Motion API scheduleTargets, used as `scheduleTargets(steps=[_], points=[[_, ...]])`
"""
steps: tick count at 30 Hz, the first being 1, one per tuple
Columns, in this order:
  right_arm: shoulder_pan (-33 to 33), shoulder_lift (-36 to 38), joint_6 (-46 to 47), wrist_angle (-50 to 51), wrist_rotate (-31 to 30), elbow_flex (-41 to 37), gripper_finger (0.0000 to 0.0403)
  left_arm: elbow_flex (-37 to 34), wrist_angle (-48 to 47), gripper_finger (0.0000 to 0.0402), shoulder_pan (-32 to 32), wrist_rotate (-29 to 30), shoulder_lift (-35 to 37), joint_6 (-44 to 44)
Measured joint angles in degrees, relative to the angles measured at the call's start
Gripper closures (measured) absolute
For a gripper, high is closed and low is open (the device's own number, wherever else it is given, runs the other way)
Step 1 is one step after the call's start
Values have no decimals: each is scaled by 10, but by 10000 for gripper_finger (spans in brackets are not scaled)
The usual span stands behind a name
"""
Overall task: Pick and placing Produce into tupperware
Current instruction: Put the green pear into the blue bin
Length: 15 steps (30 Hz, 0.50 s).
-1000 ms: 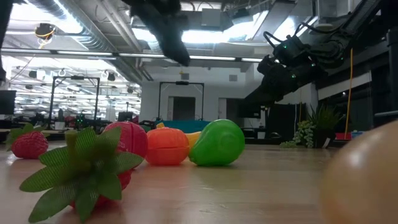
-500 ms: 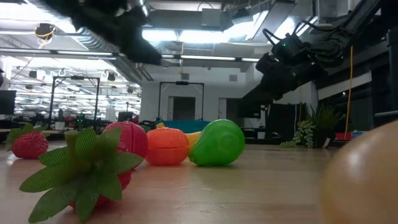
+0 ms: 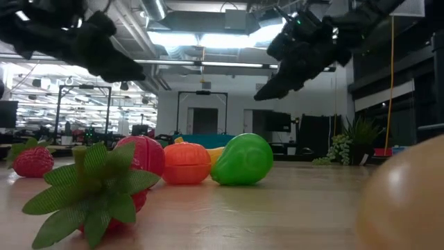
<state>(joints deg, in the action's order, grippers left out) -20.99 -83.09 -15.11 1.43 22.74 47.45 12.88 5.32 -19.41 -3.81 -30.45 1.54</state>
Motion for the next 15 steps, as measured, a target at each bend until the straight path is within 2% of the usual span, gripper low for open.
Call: scheduleTargets(steps=[2, 9, 15], points=[[19, 0, -16, 44, -32, 27, 258, -12, -1, 123, 12, 0, 22, -4], [81, 0, 22, 159, -46, 114, 258, -25, -45, 123, 41, 28, 62, -19], [170, 0, 54, 195, -126, 163, 248, -25, -62, 123, 71, 37, 63, -42]])
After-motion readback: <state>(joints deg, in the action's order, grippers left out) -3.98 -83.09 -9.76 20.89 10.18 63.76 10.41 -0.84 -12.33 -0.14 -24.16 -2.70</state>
